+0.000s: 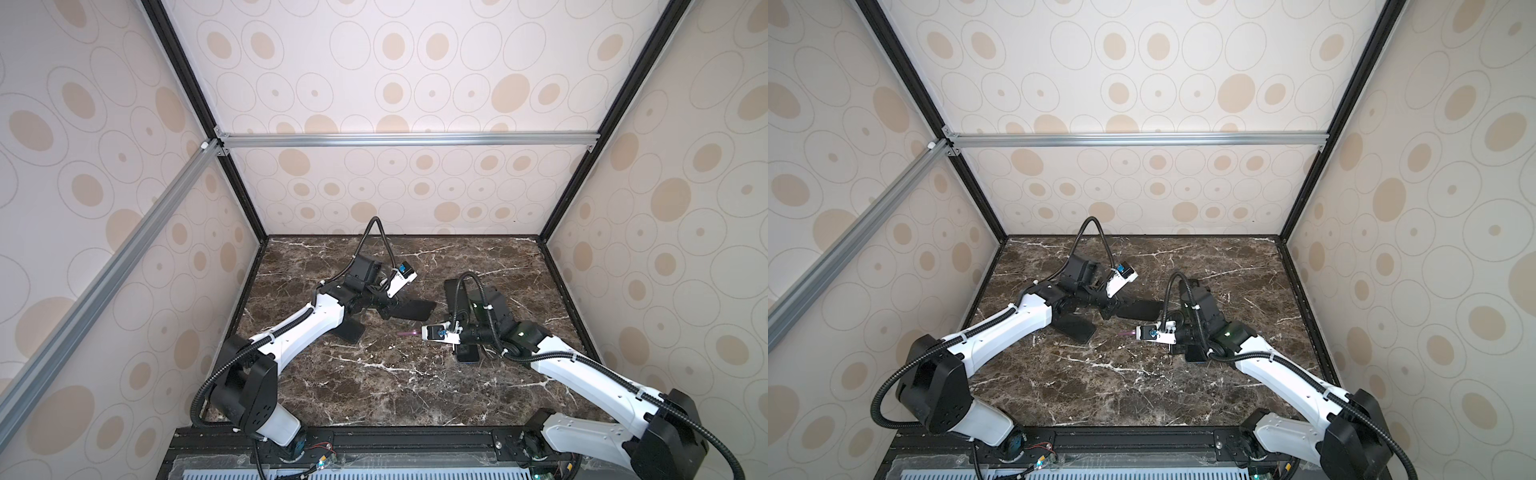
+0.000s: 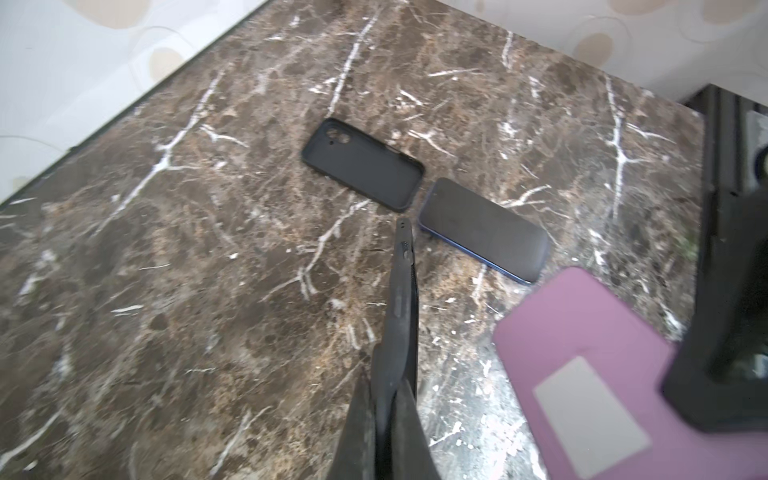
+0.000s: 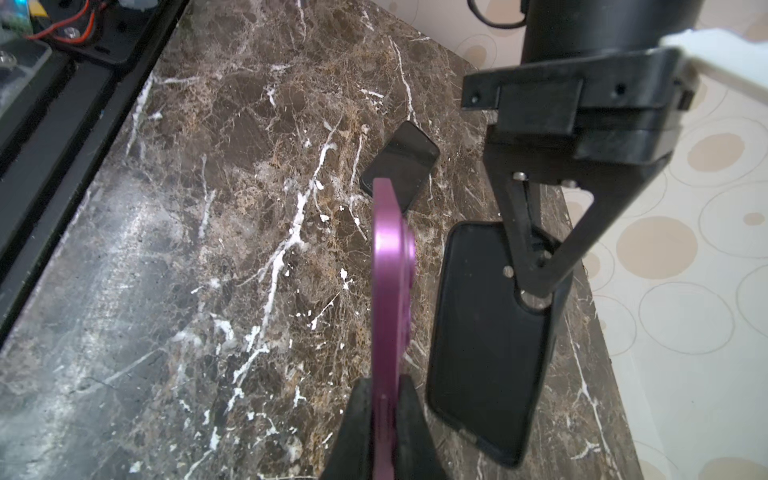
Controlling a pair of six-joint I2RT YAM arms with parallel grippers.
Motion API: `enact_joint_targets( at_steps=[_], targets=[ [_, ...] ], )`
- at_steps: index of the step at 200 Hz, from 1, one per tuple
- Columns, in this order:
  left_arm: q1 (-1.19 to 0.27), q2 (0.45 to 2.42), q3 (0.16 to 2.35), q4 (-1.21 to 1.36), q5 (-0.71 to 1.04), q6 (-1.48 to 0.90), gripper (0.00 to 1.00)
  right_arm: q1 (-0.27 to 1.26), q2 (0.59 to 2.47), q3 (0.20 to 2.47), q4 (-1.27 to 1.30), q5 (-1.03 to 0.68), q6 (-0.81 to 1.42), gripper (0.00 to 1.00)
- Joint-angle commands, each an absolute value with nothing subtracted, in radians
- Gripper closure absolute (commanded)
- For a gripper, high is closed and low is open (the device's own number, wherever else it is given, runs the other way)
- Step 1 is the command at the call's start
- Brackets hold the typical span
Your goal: Take the phone out of the phone case
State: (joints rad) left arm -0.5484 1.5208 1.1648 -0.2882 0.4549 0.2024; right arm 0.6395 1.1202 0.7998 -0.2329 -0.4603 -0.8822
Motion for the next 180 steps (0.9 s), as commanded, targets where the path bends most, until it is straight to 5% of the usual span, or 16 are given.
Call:
enact_joint_targets(
  at_steps=[1, 82, 129, 180],
  targets=[
    [-0.513, 1.427, 1.136, -0.22, 0.351, 0.146, 1.0, 0.641, 1.064, 0.805, -0.227, -0.467, -0.624, 1.0],
    [-0.431, 1.222, 0.964, -0.157, 0.25, 0.026, 1.0, 0.487, 1.245, 0.888, -0.379, -0.518, 0.267, 1.0],
    [-0.428, 1.21, 0.956, -0.158, 0.276, 0.019, 1.0, 0.398, 1.366, 0.902, -0.383, -0.615, 0.484, 1.0],
    [-0.427, 1.201, 0.967, -0.164, 0.304, 0.025, 1.0, 0.357, 1.555, 1.013, -0.485, -0.666, 0.444, 1.0]
  ],
)
